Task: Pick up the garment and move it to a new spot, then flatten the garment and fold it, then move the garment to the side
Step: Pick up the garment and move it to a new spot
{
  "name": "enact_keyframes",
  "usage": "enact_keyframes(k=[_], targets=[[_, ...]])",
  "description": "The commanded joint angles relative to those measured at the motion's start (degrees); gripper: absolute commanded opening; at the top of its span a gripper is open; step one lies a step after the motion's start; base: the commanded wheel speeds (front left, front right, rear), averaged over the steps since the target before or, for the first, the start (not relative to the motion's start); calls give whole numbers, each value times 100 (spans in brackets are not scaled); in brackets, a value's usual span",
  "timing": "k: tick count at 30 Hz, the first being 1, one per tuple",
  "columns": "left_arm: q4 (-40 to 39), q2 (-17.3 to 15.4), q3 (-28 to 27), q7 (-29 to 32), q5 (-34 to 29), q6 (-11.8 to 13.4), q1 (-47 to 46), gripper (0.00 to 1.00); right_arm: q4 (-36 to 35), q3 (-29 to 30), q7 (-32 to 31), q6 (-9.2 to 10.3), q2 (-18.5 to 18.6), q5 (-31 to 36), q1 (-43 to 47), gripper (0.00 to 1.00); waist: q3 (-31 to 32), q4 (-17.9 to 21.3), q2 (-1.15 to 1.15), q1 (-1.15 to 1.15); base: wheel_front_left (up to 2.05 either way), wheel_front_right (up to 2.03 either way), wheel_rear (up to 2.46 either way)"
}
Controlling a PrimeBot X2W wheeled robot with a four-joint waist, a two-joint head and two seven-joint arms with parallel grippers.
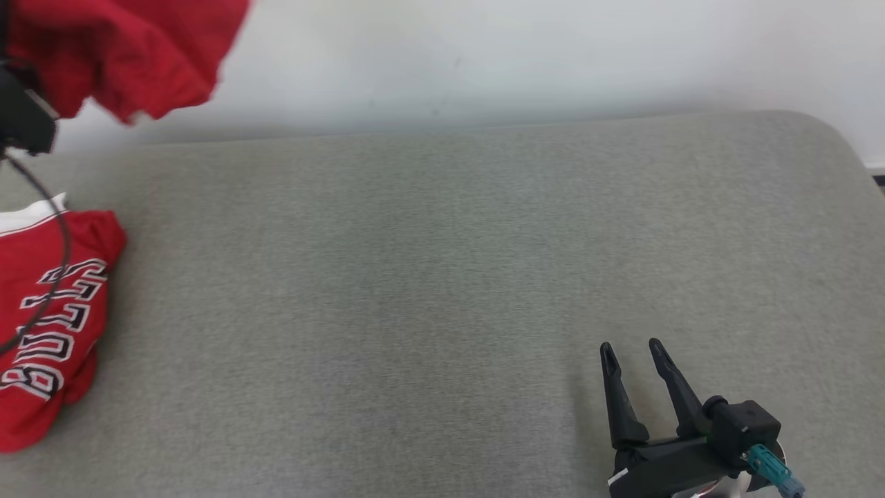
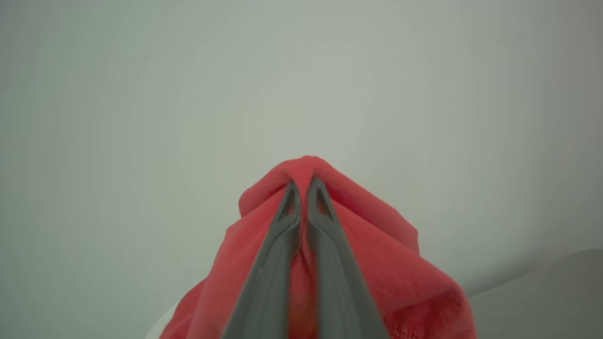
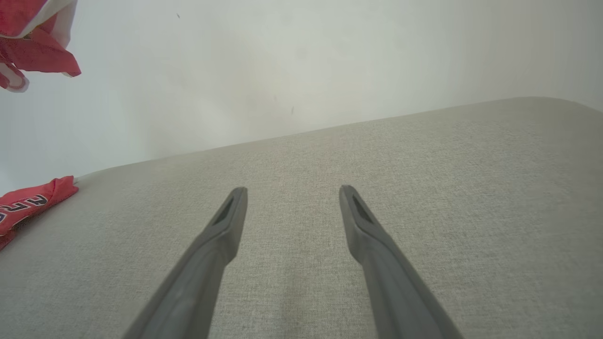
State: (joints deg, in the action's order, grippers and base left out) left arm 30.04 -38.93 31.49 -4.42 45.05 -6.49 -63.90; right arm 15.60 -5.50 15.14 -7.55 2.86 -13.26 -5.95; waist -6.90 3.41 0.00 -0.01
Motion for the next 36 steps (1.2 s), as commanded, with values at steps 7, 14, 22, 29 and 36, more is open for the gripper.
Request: enact_keyframes(k=[7, 14, 22, 29, 36], targets=[[-993, 402, 179, 216, 45, 250, 31, 0, -35, 47, 10, 12, 2, -57, -1, 100, -131, 700, 0, 1, 0, 0, 0], [-1541, 1007, 511, 266, 47, 418, 210, 0, -58, 12, 10, 12, 1, -101, -52, 100, -258, 1039, 0, 1, 0, 0, 0], [-1486, 1482, 847, 47, 154, 526, 909, 0, -76, -1, 10, 12, 2, -135, -156, 100, -330, 1264, 0, 1, 0, 0, 0], [-1139, 1641, 1091, -243, 265, 506, 1736, 0, -78, 59, 11, 12, 2, -70, -109, 100, -323, 1241, 0, 1, 0, 0, 0], [-486, 1848, 1436, -325, 351, 354, 2442, 0, -72, 46, 11, 12, 2, -16, -90, 100, -325, 1051, 0, 1, 0, 0, 0]])
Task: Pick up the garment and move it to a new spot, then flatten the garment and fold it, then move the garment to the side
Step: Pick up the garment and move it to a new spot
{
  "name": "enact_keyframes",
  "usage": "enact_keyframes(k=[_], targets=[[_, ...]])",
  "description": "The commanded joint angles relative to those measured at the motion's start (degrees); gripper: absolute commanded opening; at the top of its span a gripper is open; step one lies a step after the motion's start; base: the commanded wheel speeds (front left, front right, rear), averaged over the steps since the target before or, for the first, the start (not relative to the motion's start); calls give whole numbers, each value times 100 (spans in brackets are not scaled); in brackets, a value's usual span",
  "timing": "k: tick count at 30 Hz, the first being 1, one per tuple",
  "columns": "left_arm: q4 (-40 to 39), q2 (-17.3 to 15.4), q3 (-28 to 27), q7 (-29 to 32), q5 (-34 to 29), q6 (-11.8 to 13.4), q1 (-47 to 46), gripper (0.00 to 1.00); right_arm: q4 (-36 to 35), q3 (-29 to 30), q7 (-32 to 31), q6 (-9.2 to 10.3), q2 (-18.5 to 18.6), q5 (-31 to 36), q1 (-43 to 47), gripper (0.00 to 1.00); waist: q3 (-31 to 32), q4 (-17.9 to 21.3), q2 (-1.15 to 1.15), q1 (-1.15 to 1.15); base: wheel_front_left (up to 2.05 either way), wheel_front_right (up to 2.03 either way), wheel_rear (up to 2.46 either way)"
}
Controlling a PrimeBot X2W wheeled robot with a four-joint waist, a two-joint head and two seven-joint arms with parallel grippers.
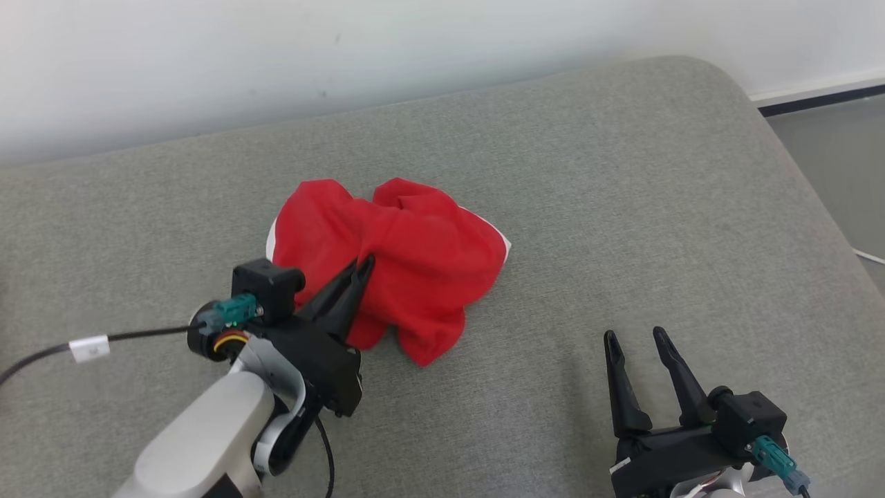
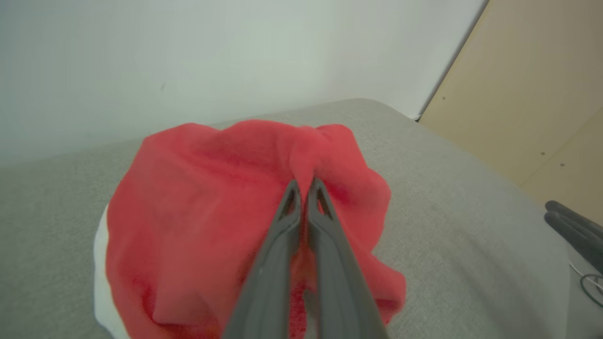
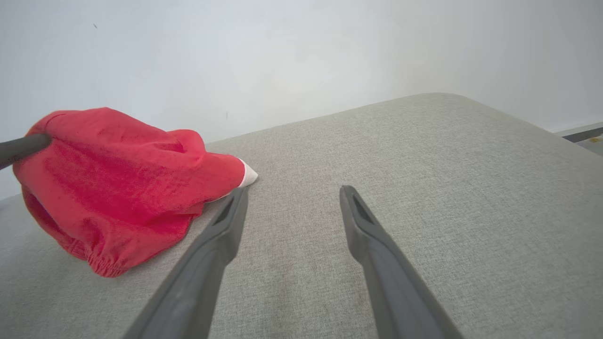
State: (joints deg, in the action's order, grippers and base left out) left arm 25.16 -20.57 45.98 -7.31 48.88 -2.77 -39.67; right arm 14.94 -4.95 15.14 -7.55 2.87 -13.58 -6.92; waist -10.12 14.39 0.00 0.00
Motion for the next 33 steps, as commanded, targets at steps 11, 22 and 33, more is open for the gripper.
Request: enact_keyframes(k=[11, 22, 33], targets=[[479, 359, -174, -697, -143, -17, 107, 100, 15, 3, 10, 12, 1, 129, 91, 100, 226, -380, 0, 0, 0, 0, 0], [-658, 120, -1862, -781, -1182, 358, 872, 100, 60, 3, 10, 12, 1, 184, 265, 100, 601, -703, 0, 0, 0, 0, 0], [-1692, 248, -3315, -783, -2314, 150, 2573, 100, 19, -13, 10, 12, 2, 219, 398, 100, 826, -945, 0, 0, 0, 0, 0]])
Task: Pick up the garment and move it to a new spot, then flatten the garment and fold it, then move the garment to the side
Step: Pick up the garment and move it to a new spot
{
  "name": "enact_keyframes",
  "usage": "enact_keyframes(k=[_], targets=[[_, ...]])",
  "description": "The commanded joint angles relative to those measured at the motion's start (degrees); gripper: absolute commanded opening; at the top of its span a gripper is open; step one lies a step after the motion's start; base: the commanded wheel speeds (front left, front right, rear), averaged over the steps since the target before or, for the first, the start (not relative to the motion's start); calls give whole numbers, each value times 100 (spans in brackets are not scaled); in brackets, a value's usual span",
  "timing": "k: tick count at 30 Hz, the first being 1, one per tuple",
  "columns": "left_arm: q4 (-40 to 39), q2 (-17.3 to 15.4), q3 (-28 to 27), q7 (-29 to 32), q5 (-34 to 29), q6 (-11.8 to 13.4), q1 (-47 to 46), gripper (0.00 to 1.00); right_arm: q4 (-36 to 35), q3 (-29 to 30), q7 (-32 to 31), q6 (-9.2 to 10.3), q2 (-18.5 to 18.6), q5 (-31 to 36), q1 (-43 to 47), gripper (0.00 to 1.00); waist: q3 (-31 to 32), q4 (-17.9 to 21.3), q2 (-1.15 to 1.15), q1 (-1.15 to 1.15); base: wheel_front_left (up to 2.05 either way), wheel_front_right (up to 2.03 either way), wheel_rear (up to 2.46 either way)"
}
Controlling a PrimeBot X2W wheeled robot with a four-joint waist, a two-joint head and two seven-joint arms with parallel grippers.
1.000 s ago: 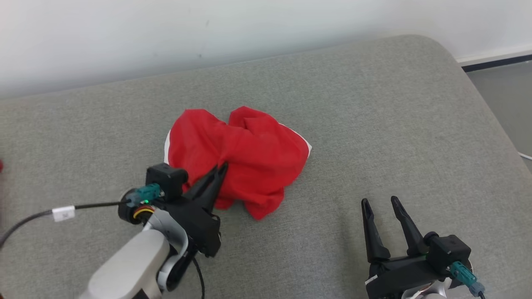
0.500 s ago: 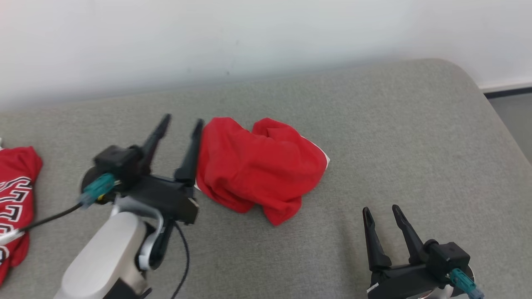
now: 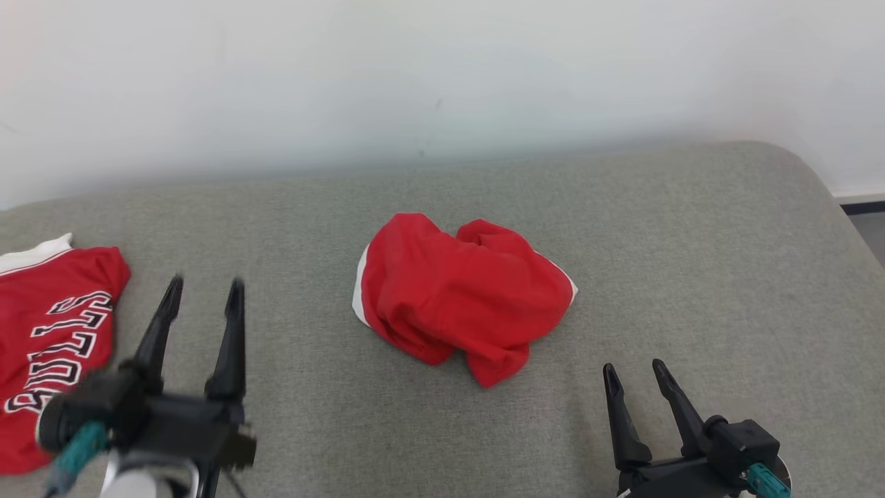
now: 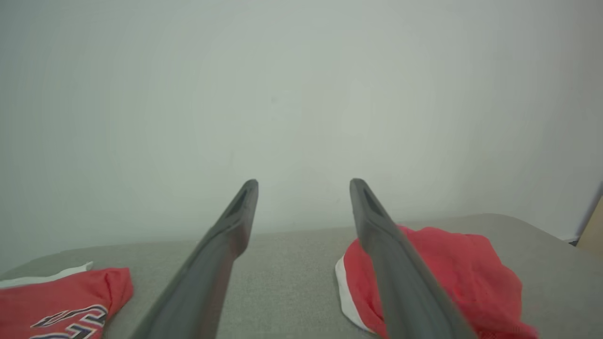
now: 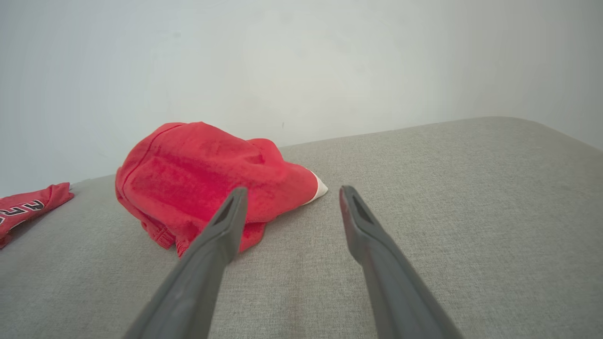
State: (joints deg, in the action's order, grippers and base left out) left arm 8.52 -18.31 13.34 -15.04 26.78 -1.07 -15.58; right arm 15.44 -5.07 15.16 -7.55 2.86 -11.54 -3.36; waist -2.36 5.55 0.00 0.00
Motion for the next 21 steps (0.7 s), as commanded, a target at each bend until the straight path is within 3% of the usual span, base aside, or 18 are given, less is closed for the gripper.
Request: enact_keyframes(k=[1, 11, 21], targets=[[-86, 32, -137, -11, -219, -30, 302, 100, -37, -3, 9, 12, 2, 22, 56, 100, 63, -81, 0, 0, 0, 0, 0], [-469, 593, -1126, -11, -896, -251, 1415, 100, -72, -7, 9, 12, 4, 51, 139, 100, 169, -304, 0, 0, 0, 0, 0], [-485, 1146, -1632, -12, -1451, -498, 1934, 100, -52, -51, 10, 12, 3, 53, 178, 100, 198, -371, 0, 0, 0, 0, 0]])
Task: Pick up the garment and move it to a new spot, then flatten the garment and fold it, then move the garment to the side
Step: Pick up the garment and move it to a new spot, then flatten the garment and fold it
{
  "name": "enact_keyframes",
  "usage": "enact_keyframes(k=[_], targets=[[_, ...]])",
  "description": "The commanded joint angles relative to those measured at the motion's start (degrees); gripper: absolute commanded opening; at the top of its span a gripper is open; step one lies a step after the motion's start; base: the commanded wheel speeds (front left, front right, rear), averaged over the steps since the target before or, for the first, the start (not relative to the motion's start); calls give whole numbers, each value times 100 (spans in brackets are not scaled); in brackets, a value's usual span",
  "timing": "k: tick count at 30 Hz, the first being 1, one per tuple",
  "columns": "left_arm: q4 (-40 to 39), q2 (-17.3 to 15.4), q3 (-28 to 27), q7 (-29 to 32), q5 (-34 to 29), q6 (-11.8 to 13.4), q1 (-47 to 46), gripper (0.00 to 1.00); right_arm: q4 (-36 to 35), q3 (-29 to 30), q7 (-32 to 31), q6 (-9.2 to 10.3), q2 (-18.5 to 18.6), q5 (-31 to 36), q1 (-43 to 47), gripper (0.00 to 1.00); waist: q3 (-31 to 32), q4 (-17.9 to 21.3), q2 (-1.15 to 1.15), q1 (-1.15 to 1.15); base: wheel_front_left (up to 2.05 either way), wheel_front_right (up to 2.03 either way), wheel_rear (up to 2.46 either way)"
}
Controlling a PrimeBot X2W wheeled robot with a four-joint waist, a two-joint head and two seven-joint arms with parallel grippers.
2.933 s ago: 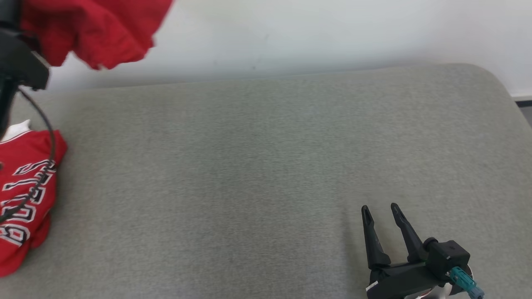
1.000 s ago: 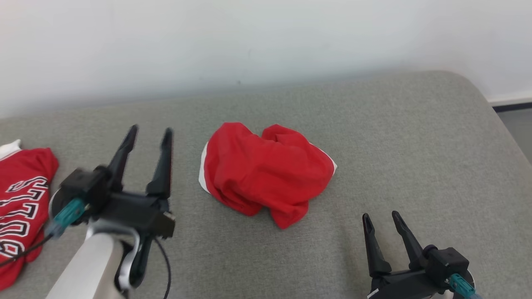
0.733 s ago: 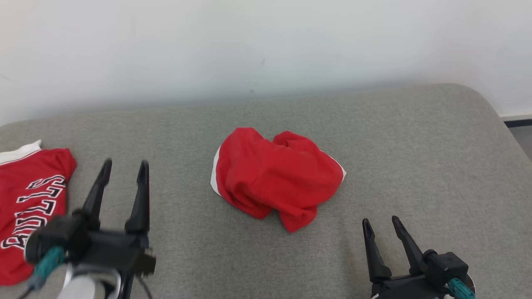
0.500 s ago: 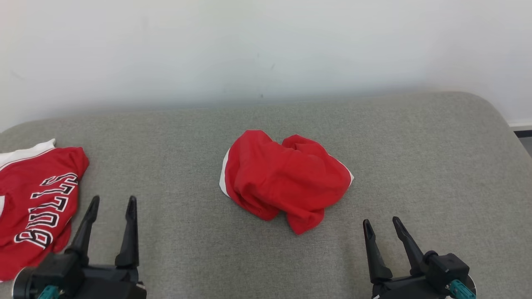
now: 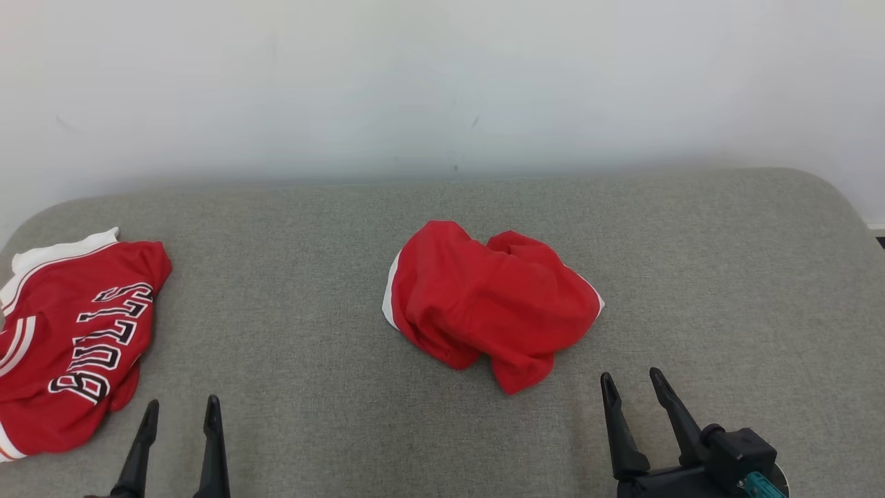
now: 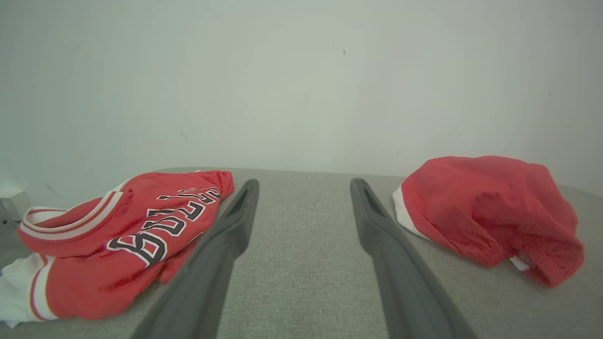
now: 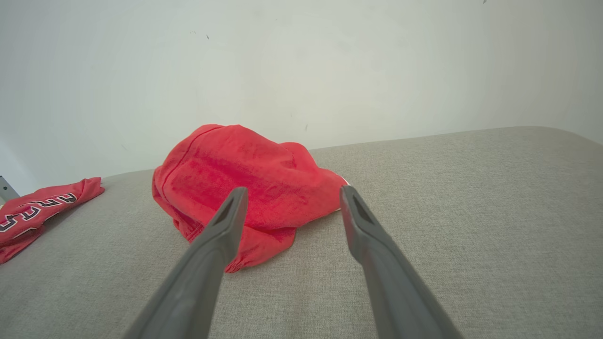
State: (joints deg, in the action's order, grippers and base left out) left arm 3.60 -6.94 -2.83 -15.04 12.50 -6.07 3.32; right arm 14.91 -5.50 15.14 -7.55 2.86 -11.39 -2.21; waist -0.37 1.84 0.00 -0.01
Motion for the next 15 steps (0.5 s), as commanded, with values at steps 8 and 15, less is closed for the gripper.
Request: enact_keyframes(k=[8, 15], targets=[[247, 221, -169, -12, -415, -85, 200, 100, 29, -16, 11, 12, 3, 68, 86, 100, 6, 44, 0, 1, 0, 0, 0], [298, 341, -326, -12, -526, -77, 269, 100, 64, 5, 11, 12, 3, 102, 114, 100, 23, 69, 0, 1, 0, 0, 0]])
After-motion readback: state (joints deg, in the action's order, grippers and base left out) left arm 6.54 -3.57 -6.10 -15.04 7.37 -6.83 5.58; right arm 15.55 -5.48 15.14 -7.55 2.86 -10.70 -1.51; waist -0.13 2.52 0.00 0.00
